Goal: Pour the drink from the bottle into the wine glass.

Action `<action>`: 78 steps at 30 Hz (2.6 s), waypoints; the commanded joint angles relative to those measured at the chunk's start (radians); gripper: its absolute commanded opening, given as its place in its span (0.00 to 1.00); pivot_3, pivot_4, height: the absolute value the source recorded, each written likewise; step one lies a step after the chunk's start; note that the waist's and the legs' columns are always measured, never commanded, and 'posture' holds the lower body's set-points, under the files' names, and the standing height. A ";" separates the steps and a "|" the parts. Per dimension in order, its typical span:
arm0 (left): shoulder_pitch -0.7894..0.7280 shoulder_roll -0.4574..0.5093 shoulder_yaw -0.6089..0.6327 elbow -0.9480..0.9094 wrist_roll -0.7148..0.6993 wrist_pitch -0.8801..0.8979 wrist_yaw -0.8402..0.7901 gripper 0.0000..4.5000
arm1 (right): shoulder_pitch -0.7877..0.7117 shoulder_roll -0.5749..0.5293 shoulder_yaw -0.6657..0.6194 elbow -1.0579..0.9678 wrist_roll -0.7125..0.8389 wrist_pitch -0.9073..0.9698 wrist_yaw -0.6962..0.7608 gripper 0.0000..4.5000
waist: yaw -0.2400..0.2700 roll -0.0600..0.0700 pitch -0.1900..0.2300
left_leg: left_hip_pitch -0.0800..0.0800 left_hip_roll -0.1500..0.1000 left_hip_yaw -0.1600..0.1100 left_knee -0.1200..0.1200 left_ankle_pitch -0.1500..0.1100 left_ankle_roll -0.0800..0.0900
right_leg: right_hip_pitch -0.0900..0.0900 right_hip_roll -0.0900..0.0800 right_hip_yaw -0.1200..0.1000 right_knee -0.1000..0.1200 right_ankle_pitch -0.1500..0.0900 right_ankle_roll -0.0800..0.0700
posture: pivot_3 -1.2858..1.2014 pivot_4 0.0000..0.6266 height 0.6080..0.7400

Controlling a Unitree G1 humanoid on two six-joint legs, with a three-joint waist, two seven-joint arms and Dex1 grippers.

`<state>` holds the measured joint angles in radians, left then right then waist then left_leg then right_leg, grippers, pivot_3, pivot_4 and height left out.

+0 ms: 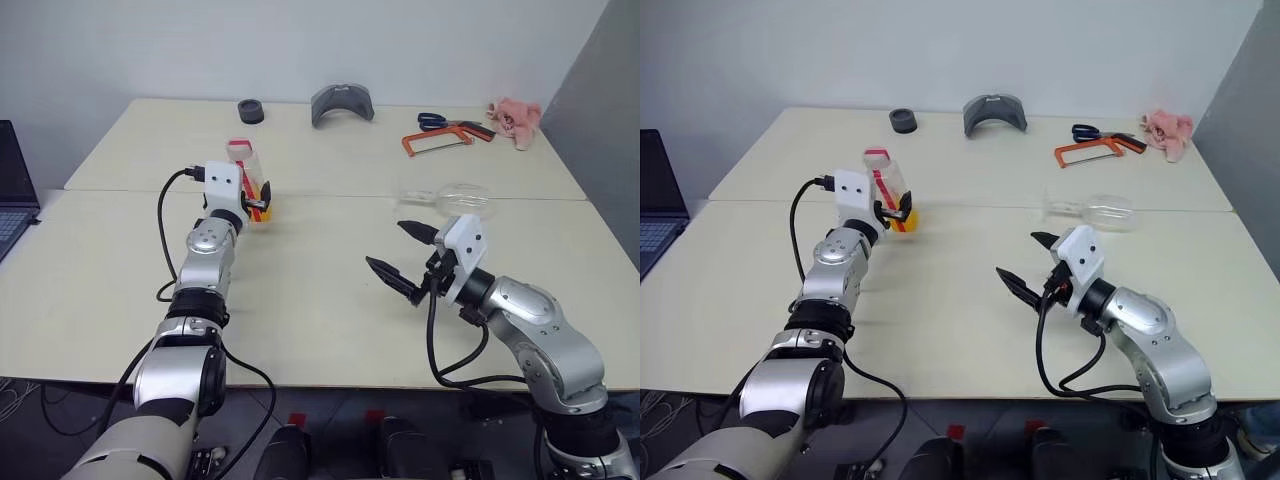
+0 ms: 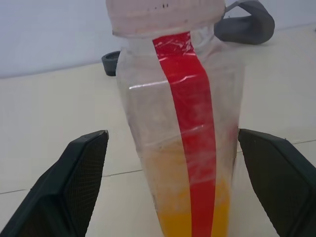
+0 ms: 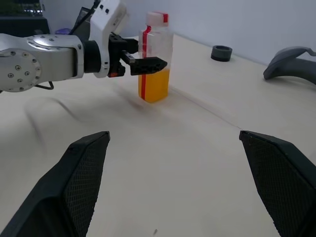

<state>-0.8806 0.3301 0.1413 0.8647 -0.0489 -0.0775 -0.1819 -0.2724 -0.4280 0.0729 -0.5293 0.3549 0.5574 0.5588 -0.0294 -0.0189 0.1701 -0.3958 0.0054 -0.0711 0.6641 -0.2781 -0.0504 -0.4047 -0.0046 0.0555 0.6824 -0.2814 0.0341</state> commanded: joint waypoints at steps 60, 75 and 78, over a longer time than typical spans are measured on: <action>-0.179 -0.020 0.000 0.181 -0.005 -0.105 -0.005 0.48 | -0.080 0.006 0.034 -0.023 0.017 -0.053 0.037 1.00 | -0.002 0.000 0.000 | -0.004 -0.013 -0.009 0.001 0.002 0.000 | 0.000 -0.014 -0.013 0.001 0.000 0.000 | 0.52 0.24 1.00; 0.056 -0.071 -0.149 -0.312 -0.136 0.096 -0.562 0.48 | -0.033 -0.056 -0.076 -0.157 0.137 0.057 0.024 1.00 | 0.006 0.000 0.000 | -0.004 -0.013 -0.010 0.001 0.003 -0.002 | 0.001 -0.016 -0.013 0.001 0.000 0.000 | 0.52 0.24 1.00; 0.093 -0.041 -0.218 -0.449 -0.183 0.155 -0.757 0.48 | -0.028 -0.067 -0.126 -0.208 0.215 0.113 0.002 1.00 | 0.003 0.000 0.000 | -0.004 -0.013 -0.010 0.001 0.003 -0.002 | 0.001 -0.016 -0.013 0.001 0.000 0.000 | 0.52 0.24 1.00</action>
<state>-0.7918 0.2890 -0.0306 0.5006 -0.1857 0.0472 -0.8258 -0.2972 -0.4913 -0.0092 -0.6742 0.5166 0.6518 0.5775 -0.0261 -0.0190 0.1698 -0.3998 -0.0076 -0.0807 0.6652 -0.2748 -0.0519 -0.4034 -0.0203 0.0424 0.6835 -0.2813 0.0338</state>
